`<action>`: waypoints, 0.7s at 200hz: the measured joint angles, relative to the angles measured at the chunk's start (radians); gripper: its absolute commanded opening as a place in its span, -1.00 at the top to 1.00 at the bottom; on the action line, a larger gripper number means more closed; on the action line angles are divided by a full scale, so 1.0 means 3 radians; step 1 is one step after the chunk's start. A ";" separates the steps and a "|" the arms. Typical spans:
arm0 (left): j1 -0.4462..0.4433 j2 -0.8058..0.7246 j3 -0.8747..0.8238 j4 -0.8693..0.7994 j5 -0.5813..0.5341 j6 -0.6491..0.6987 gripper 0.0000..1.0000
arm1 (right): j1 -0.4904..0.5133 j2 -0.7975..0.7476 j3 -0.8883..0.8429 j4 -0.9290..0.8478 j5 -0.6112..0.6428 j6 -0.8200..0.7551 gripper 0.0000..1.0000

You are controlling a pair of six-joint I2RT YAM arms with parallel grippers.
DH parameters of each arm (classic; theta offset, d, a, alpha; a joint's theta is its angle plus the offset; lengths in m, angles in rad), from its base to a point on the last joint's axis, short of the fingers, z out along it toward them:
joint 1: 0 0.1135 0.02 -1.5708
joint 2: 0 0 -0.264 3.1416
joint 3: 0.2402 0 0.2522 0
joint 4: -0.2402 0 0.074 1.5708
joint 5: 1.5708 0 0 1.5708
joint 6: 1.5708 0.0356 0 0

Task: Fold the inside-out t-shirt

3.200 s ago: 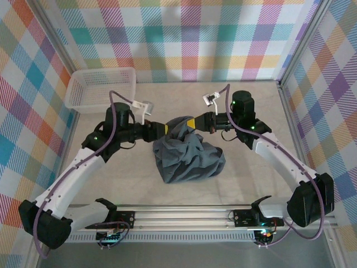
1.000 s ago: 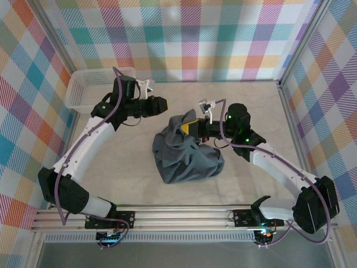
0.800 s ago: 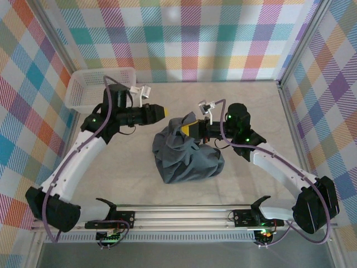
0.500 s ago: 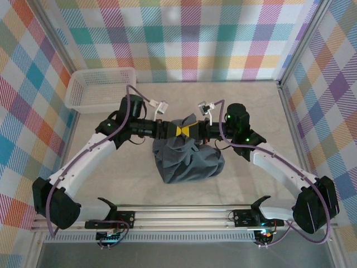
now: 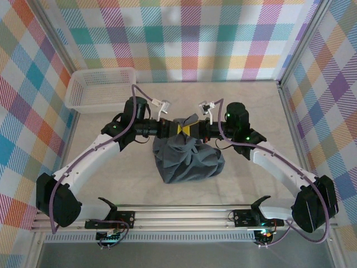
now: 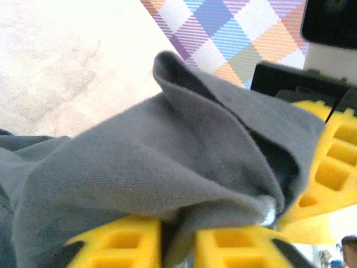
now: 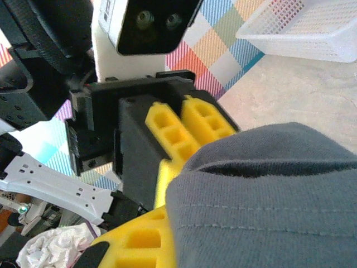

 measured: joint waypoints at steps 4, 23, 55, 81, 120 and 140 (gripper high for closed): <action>0.0000 -0.0005 0.0005 0.0001 -0.0008 0.0010 1.00 | -0.0010 -0.0006 0.0000 -0.0010 0.0001 0.0000 0.94; 0.0003 -0.0042 0.0013 -0.0031 -0.0034 0.0013 1.00 | -0.0081 -0.0062 -0.0047 -0.0006 0.0000 0.0018 0.89; 0.0120 -0.0359 -0.0056 -0.0209 -0.0123 0.0011 1.00 | -0.0497 -0.0516 -0.0472 -0.0058 -0.0024 0.0095 0.74; 0.0252 -0.0871 -0.0398 -0.0074 -0.0112 -0.0072 1.00 | -0.0641 -0.1101 -0.0918 -0.0357 0.0062 -0.0084 0.61; 0.0137 -0.0692 -0.0745 0.0426 0.0056 -0.0378 1.00 | -0.0618 -0.1177 -0.1373 -0.0694 0.0121 -0.0093 0.20; 0.0057 -0.0537 -0.0855 0.0509 0.0055 -0.0468 1.00 | -0.0618 -0.1291 -0.1347 -0.0924 0.0364 -0.0154 -0.08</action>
